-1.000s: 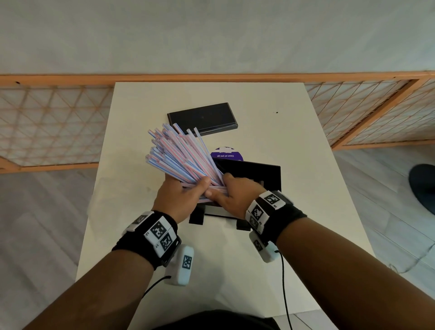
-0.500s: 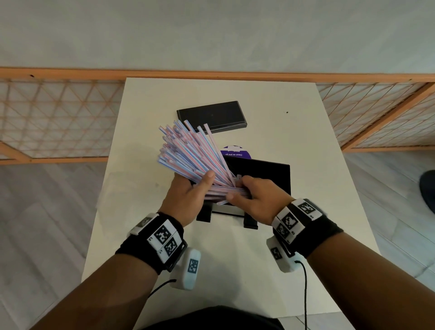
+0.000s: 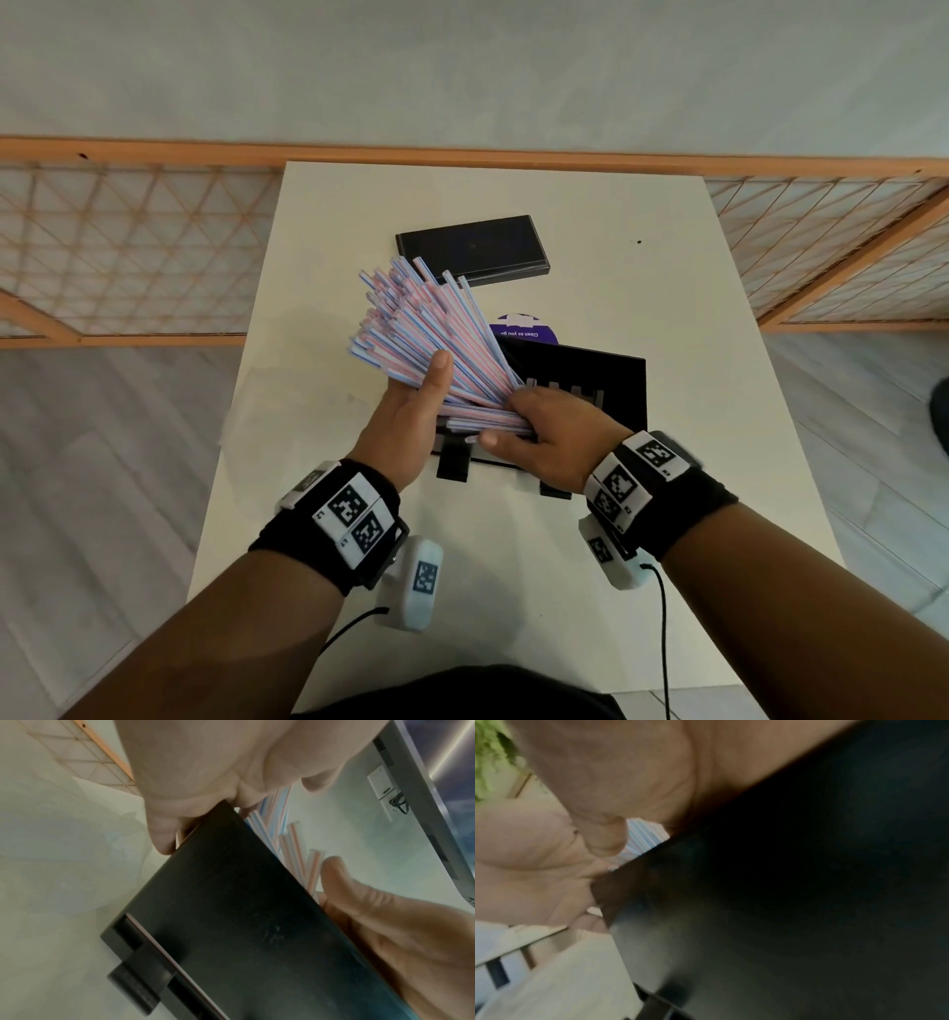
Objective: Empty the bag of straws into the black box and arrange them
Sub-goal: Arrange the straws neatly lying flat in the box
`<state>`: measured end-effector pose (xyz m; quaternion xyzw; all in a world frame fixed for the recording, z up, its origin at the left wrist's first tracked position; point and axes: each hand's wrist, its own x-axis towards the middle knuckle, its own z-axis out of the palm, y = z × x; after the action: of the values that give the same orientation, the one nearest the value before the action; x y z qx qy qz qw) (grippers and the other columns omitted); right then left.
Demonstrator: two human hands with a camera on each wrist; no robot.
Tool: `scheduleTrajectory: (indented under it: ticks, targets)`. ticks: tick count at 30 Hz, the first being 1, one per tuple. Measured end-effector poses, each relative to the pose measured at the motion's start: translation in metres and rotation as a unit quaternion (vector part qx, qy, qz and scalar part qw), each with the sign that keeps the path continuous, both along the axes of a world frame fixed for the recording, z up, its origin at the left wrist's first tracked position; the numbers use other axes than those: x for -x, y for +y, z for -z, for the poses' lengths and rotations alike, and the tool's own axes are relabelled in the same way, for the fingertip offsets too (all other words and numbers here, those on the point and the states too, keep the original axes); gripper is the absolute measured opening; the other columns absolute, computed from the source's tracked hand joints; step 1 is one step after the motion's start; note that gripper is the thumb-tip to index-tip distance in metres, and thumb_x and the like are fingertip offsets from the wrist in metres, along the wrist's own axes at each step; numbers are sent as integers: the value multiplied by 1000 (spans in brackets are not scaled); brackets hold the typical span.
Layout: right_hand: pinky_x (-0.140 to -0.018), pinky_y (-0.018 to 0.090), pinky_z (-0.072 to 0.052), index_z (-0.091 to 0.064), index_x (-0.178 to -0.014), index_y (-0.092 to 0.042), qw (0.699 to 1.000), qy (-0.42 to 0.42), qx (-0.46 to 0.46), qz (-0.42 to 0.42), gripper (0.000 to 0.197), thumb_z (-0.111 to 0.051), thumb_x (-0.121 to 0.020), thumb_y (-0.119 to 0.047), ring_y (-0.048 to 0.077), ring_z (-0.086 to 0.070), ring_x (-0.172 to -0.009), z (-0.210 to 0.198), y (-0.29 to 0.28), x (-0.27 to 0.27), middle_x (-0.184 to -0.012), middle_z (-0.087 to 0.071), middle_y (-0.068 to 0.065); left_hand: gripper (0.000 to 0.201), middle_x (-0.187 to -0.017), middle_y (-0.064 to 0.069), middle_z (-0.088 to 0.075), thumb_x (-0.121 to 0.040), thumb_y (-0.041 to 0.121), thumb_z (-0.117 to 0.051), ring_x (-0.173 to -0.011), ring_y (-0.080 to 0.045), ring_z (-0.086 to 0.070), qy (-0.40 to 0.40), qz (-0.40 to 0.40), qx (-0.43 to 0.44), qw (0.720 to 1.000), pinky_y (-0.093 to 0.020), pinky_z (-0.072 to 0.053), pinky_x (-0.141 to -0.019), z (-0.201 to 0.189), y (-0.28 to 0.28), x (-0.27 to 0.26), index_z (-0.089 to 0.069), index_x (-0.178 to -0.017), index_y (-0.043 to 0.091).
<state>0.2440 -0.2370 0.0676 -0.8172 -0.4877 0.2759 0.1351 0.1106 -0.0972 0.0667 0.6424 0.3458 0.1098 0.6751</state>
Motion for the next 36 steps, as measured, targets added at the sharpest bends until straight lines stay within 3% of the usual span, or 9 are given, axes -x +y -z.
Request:
scheduleTrajectory:
  ticks: [6, 11, 14, 19, 22, 26, 29, 31, 36]
  targets:
    - [-75, 33, -47, -45, -94, -32, 999, -42, 5, 5, 49, -33, -84, -78, 16, -55, -79, -6, 15, 5, -84, -53, -9, 67, -141, 11, -55, -85, 74, -47, -125, -5, -57, 13, 0, -20, 1000, -25, -44, -105, 1, -3, -2, -33, -141, 39]
    - [-74, 37, -55, -57, -106, -27, 999, -53, 7, 12, 77, -34, -67, -90, 25, -65, -88, -4, 28, 10, -92, -66, -2, 45, -128, 14, -62, -92, 64, -57, -113, -5, -61, 21, -69, -108, 992, -22, -41, -95, -2, -9, -4, -39, -127, 43]
    - [-73, 39, -55, -60, -105, -27, 998, -61, -26, 16, 76, -45, -63, -89, 25, -64, -85, -8, 28, 7, -88, -67, -1, 55, -122, 19, -65, -82, 65, -60, -112, 3, -63, -28, -90, -98, 991, -26, -49, -101, -4, -8, -4, -47, -128, 38]
    - [-77, 35, -53, -60, -109, -27, 999, -40, 10, 17, 76, -57, -60, -85, 23, -62, -86, -16, 32, 3, -88, -64, -3, 80, -131, 12, -65, -76, 70, -66, -121, -7, -63, -52, -111, -95, 988, -42, -48, -109, -4, -2, -5, -49, -140, 26]
    - [-69, 30, -46, -58, -111, -25, 995, -84, 51, 12, 72, -55, -68, -82, 26, -56, -79, -13, 36, 8, -84, -57, 0, 66, -122, 20, -66, -77, 67, -66, -111, 4, -65, -25, -111, -98, 989, -27, -52, -100, -2, -6, -8, -50, -132, 35]
    - [-78, 39, -55, -56, -119, -25, 998, -48, 13, 29, 62, -58, -79, -72, 26, -64, -93, -2, 37, 9, -102, -66, 2, 44, -125, 7, -64, -87, 57, -63, -115, -5, -63, -5, -59, -178, 982, -27, -52, -100, 2, -9, -12, -55, -124, 36]
    - [-85, 38, -53, -55, -119, -20, 999, -20, -35, 37, 60, -61, -80, -66, 21, -60, -99, 0, 34, 9, -109, -63, 1, 36, -122, 9, -61, -91, 40, -72, -106, -1, -61, 12, -50, -202, 978, 0, -42, -85, 0, -5, -13, -51, -120, 35]
    - [-78, 35, -53, -54, -107, -21, 997, -30, -50, 52, 58, -59, -76, -70, 18, -59, -90, 0, 25, 8, -100, -60, -2, 38, -113, 14, -63, -88, 38, -76, -94, 8, -60, 37, -25, -196, 980, 6, -38, -74, 2, 0, -11, -51, -117, 35]
    - [-80, 33, -51, -56, -102, -24, 998, -63, 26, 6, 66, -39, -73, -81, 21, -58, -94, 3, 1, 8, -96, -57, -3, 39, -111, 12, -66, -87, 36, -77, -104, -9, -64, 99, 27, -192, 976, -18, -42, -78, 12, 3, -5, -62, -121, 25]
